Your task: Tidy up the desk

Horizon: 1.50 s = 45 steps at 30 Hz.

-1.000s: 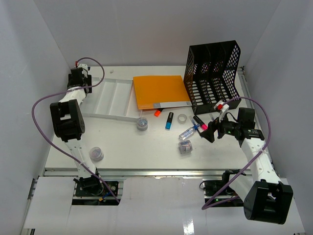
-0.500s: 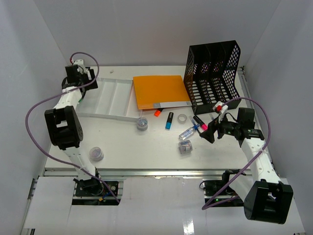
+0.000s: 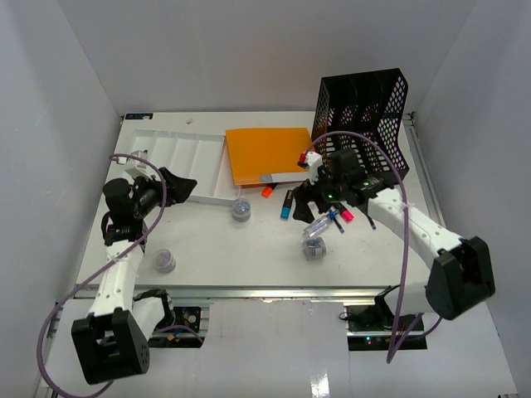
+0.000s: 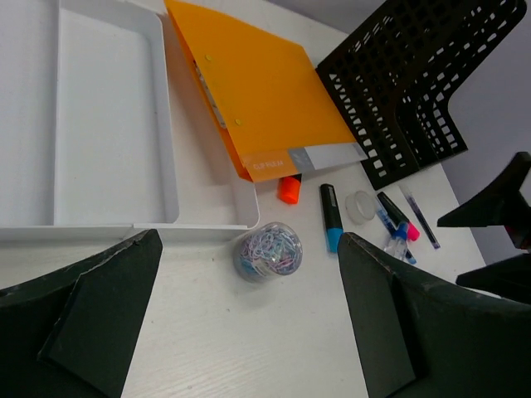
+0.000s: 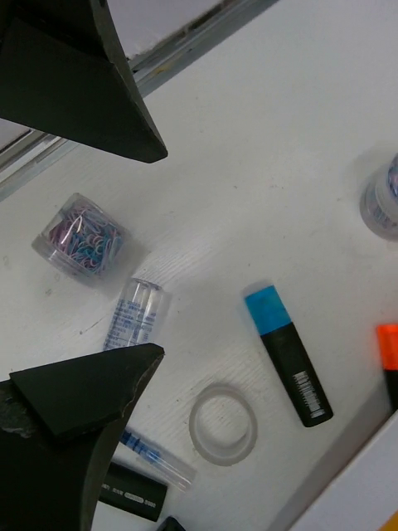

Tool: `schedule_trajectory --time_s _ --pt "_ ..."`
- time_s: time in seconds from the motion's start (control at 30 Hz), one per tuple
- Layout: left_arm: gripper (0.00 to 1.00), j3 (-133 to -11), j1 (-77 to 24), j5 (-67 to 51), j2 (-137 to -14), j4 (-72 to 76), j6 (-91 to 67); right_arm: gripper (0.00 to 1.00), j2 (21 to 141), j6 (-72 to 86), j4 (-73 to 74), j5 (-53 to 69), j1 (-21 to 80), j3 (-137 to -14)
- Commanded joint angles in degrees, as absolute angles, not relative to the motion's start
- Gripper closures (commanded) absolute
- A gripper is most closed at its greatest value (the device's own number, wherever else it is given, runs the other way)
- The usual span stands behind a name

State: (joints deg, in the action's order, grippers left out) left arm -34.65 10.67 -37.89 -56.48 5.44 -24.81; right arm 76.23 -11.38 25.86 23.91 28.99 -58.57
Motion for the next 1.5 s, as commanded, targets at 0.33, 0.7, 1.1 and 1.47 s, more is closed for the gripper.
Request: schedule_trajectory --time_s 0.33,0.7,1.1,1.47 --pt "0.02 -28.9 10.8 -38.1 -43.3 7.1 -25.6 0.05 104.4 10.4 29.5 6.2 33.9 -78.4" --pt "0.02 -28.7 10.8 -39.6 -43.3 7.9 -26.4 0.12 113.5 14.9 28.2 4.5 34.3 -84.2" --pt "0.02 -28.3 10.8 -41.4 -43.6 9.2 -27.3 0.16 116.5 15.3 25.6 -6.2 35.5 -84.8" --pt "0.02 -27.4 10.1 -46.0 -43.5 13.0 -30.3 0.35 116.8 13.6 23.0 -12.4 37.8 -81.4"
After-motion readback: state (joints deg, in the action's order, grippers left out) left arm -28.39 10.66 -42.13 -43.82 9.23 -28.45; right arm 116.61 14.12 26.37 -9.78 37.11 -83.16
